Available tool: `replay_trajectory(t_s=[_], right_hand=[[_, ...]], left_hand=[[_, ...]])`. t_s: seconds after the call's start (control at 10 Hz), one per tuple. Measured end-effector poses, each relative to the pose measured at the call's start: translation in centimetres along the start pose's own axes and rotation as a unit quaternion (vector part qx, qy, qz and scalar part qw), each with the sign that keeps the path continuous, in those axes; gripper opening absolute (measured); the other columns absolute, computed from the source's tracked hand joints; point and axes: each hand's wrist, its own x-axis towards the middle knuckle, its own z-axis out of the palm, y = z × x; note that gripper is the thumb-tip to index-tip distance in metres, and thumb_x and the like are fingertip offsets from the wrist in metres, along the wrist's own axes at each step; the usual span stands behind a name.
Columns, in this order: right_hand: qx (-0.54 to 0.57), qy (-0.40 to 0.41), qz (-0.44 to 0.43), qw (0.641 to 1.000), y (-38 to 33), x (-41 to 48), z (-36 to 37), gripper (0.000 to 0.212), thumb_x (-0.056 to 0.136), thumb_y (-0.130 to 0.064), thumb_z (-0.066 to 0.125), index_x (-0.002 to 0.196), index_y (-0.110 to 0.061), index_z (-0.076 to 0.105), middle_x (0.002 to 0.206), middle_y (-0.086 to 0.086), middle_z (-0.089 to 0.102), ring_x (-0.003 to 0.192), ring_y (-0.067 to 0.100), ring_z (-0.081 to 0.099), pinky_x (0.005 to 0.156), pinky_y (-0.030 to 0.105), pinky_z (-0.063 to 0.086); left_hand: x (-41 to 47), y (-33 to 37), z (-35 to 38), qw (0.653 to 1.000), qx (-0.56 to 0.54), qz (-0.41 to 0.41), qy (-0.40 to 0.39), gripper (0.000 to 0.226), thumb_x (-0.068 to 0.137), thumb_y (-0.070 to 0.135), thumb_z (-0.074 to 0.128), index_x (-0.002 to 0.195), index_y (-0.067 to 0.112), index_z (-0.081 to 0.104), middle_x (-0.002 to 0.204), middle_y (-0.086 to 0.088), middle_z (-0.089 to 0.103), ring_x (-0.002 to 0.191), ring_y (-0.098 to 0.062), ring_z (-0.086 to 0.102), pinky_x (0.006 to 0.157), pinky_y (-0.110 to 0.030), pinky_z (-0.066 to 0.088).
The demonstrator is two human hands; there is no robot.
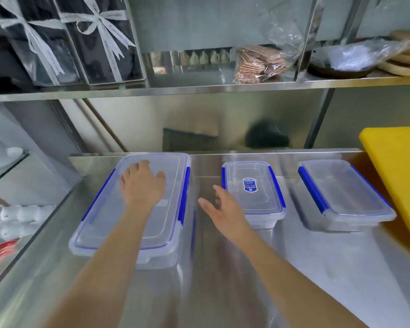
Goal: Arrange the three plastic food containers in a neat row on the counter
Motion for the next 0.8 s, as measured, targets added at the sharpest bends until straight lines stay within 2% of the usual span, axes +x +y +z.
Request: replay_trajectory(t_s=[0.1,0.2,0.3,0.4,0.5,0.6,0.7,0.8], right_hand=[[0.040,-0.062,0.001,0.997,-1.2,-0.9,2.0,0.064,0.086,-0.047,0.053,0.140,-0.025,0.027,0.145,-0.001,0.039,0.123,0.010,0.043,0.095,0.026,0.036],[0.059,-0.101,0.008,0.993,-1.8,-1.1,3.3,0.066,0.085,-0.048,0.052,0.141,-0.029,0.022,0.145,-0.005,0.039,0.129,0.014,0.041,0.101,0.032,0.039],[0.066,-0.119,0.015,0.991,-1.8,-0.8,4.2,0.068,0.082,-0.052,0.055,0.139,-0.035,0.022,0.143,-0.008,0.042,0.127,0.016,0.046,0.103,0.040,0.043],[0.067,-0.137,0.023,0.988,-1.7,-0.8,4.8,0.069,0.081,-0.052,0.056,0.138,-0.035,0.021,0.142,-0.008,0.043,0.125,0.015,0.047,0.102,0.039,0.045],[0.067,-0.148,0.033,0.986,-1.4,-1.0,5.2,0.078,0.080,-0.052,0.058,0.143,-0.032,0.015,0.144,-0.008,0.040,0.127,0.016,0.045,0.103,0.040,0.043],[0.072,-0.139,0.047,0.987,-1.3,-1.0,5.1,0.081,0.079,-0.052,0.059,0.143,-0.033,0.013,0.144,-0.006,0.040,0.128,0.017,0.045,0.104,0.044,0.043],[0.058,-0.143,0.034,0.987,-1.7,-1.5,4.9,0.072,0.082,-0.047,0.058,0.141,-0.033,0.018,0.143,-0.007,0.042,0.126,0.016,0.046,0.102,0.039,0.044],[0.041,-0.105,0.015,0.993,-3.2,-2.1,3.0,0.063,0.088,-0.039,0.054,0.141,-0.027,0.022,0.135,-0.009,0.044,0.127,0.016,0.045,0.098,0.033,0.042]], left_hand=[[1.3,-6.0,-0.9,0.989,0.025,-0.135,-0.045,0.068,0.087,0.045,0.052,0.137,0.004,0.032,0.146,-0.024,0.034,0.137,-0.038,0.026,0.112,-0.048,0.018],[2.1,-11.6,-1.0,0.966,0.008,-0.234,-0.108,0.096,0.076,0.067,0.052,0.146,0.011,0.018,0.155,-0.020,0.018,0.143,-0.036,0.013,0.116,-0.053,0.010],[2.6,-14.2,-0.8,0.961,-0.043,-0.243,-0.122,0.108,0.065,0.077,0.051,0.147,0.017,0.016,0.154,-0.017,0.023,0.140,-0.039,0.023,0.114,-0.057,0.019],[1.9,-14.0,-1.1,0.965,-0.090,-0.201,-0.142,0.089,0.075,0.067,0.054,0.141,0.013,0.030,0.141,-0.016,0.046,0.124,-0.039,0.047,0.105,-0.053,0.036],[1.4,-13.6,-0.9,0.969,-0.091,-0.181,-0.144,0.086,0.071,0.069,0.052,0.137,0.015,0.036,0.135,-0.013,0.052,0.118,-0.038,0.052,0.103,-0.053,0.040],[0.9,-13.2,-1.0,0.966,-0.088,-0.188,-0.153,0.089,0.067,0.073,0.048,0.137,0.018,0.036,0.135,-0.011,0.052,0.118,-0.037,0.051,0.103,-0.054,0.040],[0.9,-13.3,-0.9,0.968,-0.085,-0.184,-0.149,0.088,0.071,0.072,0.046,0.140,0.018,0.033,0.139,-0.012,0.047,0.123,-0.039,0.047,0.105,-0.055,0.037],[0.6,-11.9,-1.5,0.983,-0.008,-0.150,-0.101,0.079,0.083,0.063,0.044,0.142,0.014,0.030,0.149,-0.014,0.033,0.134,-0.041,0.033,0.111,-0.055,0.027]])
